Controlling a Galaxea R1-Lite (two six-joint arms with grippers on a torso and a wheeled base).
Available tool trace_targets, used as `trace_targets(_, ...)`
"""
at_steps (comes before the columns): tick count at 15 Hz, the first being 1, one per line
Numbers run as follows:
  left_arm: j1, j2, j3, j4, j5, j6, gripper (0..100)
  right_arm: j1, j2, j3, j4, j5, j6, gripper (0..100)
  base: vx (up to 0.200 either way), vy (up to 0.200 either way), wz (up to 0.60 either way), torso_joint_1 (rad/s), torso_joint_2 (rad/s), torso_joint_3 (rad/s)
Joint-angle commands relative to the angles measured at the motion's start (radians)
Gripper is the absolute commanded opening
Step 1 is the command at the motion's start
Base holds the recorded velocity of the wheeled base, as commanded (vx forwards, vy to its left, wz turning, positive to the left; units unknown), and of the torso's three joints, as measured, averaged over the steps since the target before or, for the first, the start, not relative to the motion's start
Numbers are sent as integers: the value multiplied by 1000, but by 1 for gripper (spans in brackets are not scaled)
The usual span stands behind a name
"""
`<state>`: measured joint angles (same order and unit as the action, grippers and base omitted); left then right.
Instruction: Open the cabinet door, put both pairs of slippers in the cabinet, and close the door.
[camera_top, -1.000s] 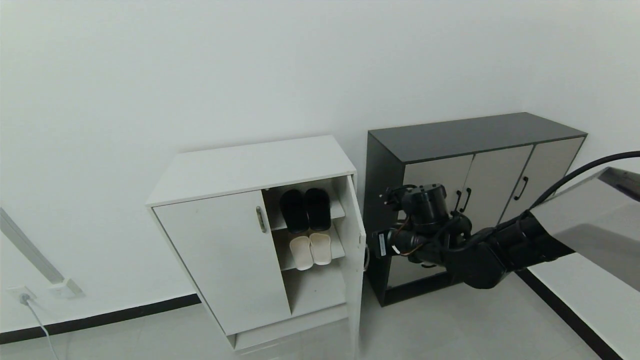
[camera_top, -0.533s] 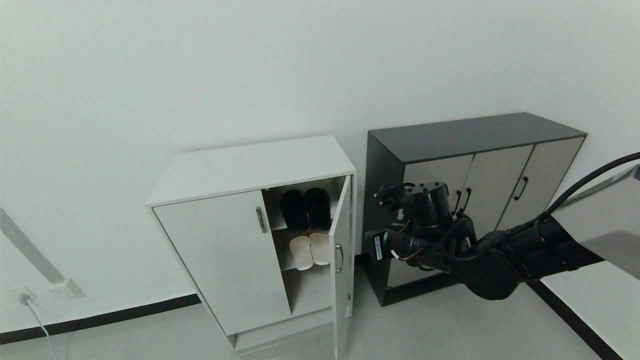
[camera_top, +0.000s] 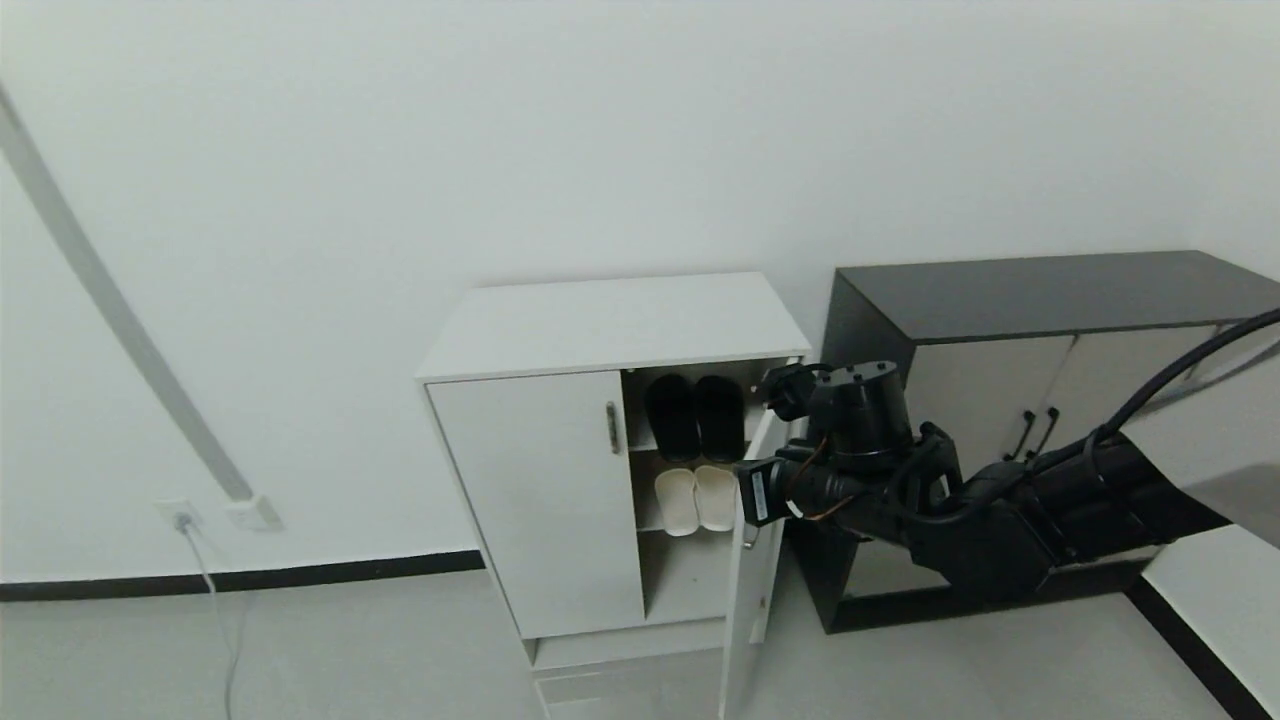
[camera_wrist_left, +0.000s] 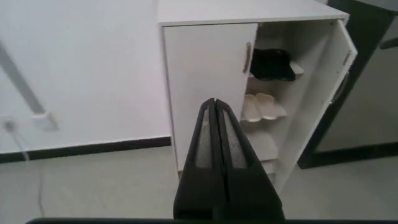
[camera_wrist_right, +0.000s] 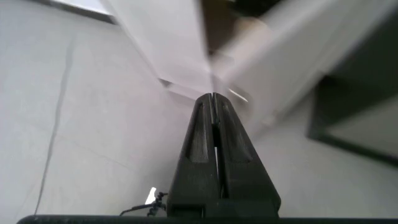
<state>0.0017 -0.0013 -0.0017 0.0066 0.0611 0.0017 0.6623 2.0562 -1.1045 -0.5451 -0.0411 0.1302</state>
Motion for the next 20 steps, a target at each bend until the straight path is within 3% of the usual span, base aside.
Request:
trace_targets(1,0,1,0,0,0,0,0,-6,-1,5,1,-2,-11,0,0,0,0,0,0,0)
trace_targets(8,0,1,0,0,0,1,0,-44,-111,144,-4,-8,-84,0,0,0,0,0,0,0)
trace_targets(15,0,1,0,0,-1,3,0,-72,-148,279,-12,-10,-116,0,200,0,0,0,2,4)
trace_targets(20,0,1,0,0,-1,1,0,-70,-131,290,-10,-8,-118,0,0,0,0,0,0,0)
